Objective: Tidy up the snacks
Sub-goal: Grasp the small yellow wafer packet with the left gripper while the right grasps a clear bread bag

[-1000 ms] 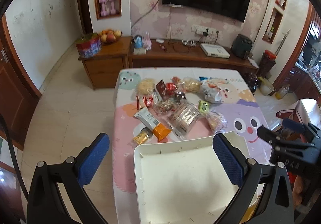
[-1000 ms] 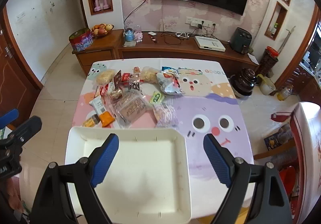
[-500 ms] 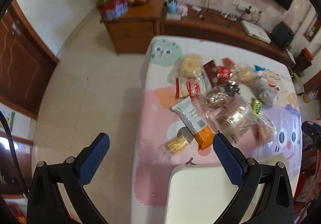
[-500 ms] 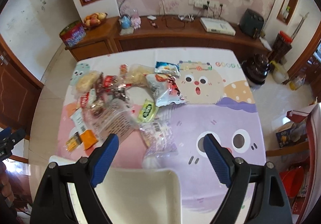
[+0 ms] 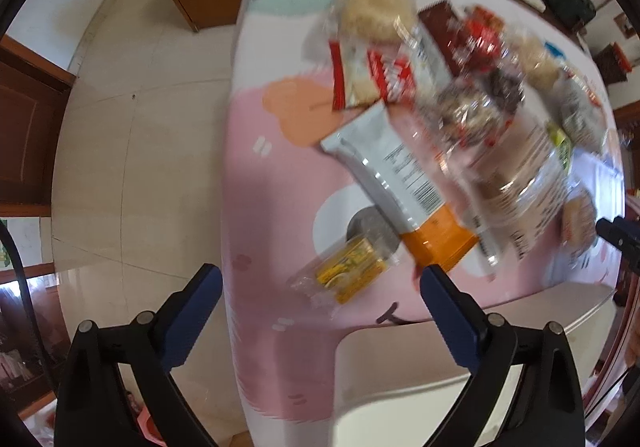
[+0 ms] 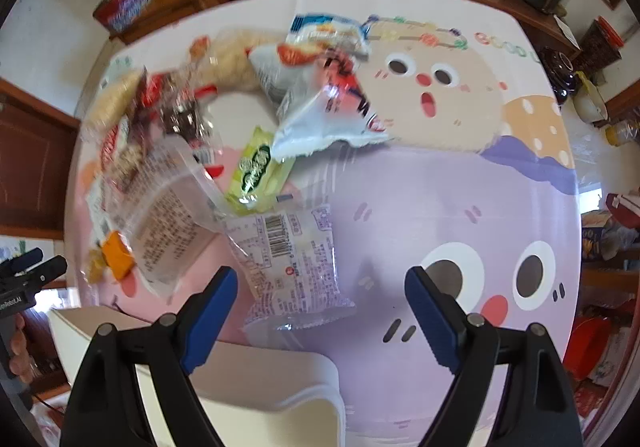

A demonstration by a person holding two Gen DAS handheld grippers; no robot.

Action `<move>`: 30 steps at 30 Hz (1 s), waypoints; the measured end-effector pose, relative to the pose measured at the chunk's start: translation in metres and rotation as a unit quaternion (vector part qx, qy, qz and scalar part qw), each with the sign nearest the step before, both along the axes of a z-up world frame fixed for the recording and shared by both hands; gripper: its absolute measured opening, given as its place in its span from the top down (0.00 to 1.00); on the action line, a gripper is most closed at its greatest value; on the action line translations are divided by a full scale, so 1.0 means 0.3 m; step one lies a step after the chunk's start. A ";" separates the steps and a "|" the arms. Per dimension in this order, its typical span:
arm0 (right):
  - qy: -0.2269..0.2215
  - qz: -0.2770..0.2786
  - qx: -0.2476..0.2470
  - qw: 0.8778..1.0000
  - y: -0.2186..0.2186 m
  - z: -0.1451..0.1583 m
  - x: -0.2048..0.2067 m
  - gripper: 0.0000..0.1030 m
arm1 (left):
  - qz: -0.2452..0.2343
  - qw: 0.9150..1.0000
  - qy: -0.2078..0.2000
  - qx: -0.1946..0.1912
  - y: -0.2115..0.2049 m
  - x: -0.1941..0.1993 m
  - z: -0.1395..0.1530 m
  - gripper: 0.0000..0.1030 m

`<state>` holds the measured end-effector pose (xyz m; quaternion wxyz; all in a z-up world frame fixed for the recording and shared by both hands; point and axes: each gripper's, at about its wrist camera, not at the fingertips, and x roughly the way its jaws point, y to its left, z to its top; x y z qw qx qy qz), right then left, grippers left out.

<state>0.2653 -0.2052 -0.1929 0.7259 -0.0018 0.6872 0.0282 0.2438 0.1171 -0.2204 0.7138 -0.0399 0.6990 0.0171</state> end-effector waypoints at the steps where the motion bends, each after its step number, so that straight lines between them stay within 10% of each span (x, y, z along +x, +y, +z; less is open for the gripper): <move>1: 0.003 0.001 0.002 1.000 0.005 -0.009 0.003 0.16 | -0.006 1.000 0.010 0.002 0.002 0.002 -0.020 0.05; 11: 0.029 0.010 0.002 1.000 0.046 -0.070 0.029 0.16 | -0.051 0.996 0.077 0.010 -0.030 0.015 -0.165 0.17; 16: 0.040 0.009 0.004 0.999 0.063 -0.104 0.052 0.20 | -0.063 0.994 0.092 0.007 -0.067 0.006 -0.224 0.41; 23: 0.061 0.002 0.038 0.997 0.082 -0.173 0.070 0.45 | -0.051 0.996 0.073 0.000 -0.085 0.030 -0.224 0.76; 30: 0.058 -0.003 0.056 0.997 0.091 -0.197 0.046 0.59 | -0.022 0.999 0.048 0.001 -0.061 0.069 -0.173 0.77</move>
